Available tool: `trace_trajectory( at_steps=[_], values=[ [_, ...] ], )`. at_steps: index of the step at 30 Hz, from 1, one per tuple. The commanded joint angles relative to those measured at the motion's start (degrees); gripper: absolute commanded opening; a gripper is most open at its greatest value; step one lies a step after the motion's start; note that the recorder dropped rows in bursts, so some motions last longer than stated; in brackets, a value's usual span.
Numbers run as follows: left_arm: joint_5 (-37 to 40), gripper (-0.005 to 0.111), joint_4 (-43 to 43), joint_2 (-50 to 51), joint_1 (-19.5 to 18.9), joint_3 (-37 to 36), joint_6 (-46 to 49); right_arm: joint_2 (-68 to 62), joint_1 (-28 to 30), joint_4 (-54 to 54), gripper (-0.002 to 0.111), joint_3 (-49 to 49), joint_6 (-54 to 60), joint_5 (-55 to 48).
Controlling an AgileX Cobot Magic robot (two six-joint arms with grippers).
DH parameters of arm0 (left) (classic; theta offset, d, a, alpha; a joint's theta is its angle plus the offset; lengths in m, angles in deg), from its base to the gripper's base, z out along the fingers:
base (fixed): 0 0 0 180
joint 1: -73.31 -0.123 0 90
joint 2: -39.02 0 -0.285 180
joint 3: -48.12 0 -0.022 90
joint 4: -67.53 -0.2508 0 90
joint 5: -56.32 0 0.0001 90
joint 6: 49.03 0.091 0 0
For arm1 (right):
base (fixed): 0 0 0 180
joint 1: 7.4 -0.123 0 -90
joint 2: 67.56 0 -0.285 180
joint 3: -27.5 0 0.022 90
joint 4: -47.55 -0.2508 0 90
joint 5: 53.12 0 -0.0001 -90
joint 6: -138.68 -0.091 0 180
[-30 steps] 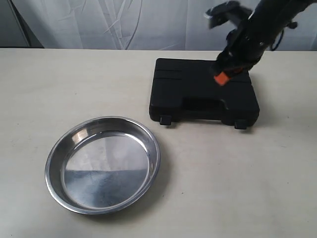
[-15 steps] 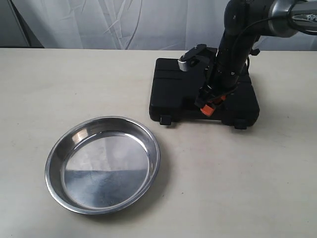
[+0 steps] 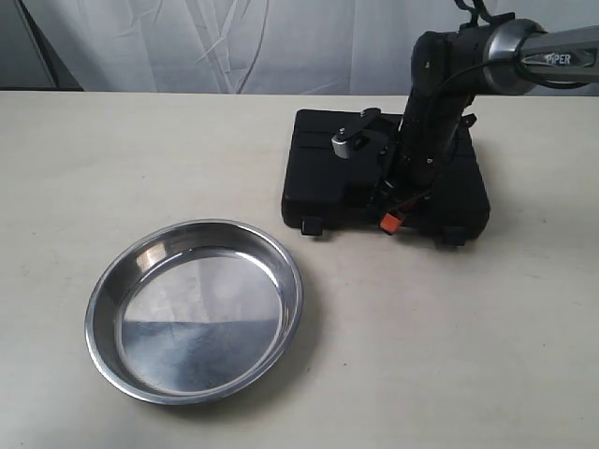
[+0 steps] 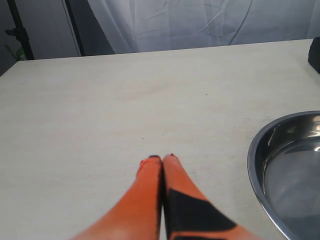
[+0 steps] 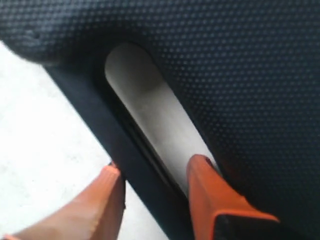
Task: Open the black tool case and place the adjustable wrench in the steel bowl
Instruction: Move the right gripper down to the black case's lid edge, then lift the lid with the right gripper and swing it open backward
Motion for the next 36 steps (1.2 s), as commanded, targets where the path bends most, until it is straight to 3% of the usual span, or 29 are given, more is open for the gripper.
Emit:
trace_trajectory(
  at_steps=[1,5,12,14,16,21,32,36],
  values=[
    [-0.77,0.0,-0.38,-0.15,-0.22,0.27,-0.21,1.01,0.01,-0.66,0.0,-0.32,-0.71,-0.49],
    [-0.77,0.0,-0.38,-0.15,-0.22,0.27,-0.21,1.88,0.01,-1.32,0.005,-0.32,-0.71,-0.64],
    [-0.77,0.0,-0.38,-0.15,-0.22,0.27,-0.21,3.51,0.01,-2.23,0.025,-0.32,-1.14,-2.54],
    [-0.77,0.0,-0.38,-0.15,-0.22,0.27,-0.21,3.63,0.01,-2.5,0.017,-0.32,-1.14,-3.58],
    [-0.77,0.0,-0.38,-0.15,-0.22,0.27,-0.21,3.63,0.01,-2.63,-0.001,-0.32,-1.14,-5.73],
    [-0.77,0.0,-0.38,-0.15,-0.22,0.27,-0.21,4.25,0.01,-4.29,-0.001,-0.32,-1.27,-11.72],
    [-0.77,0.0,-0.38,-0.15,-0.22,0.27,-0.21,13.81,0.26,-5.34,-0.001,-0.32,-4.16,-11.48],
    [-0.77,0.0,-0.38,-0.15,-0.22,0.27,-0.21,17.91,0.67,-0.74,-0.001,-0.32,-9.2,-11.33]
  ],
)
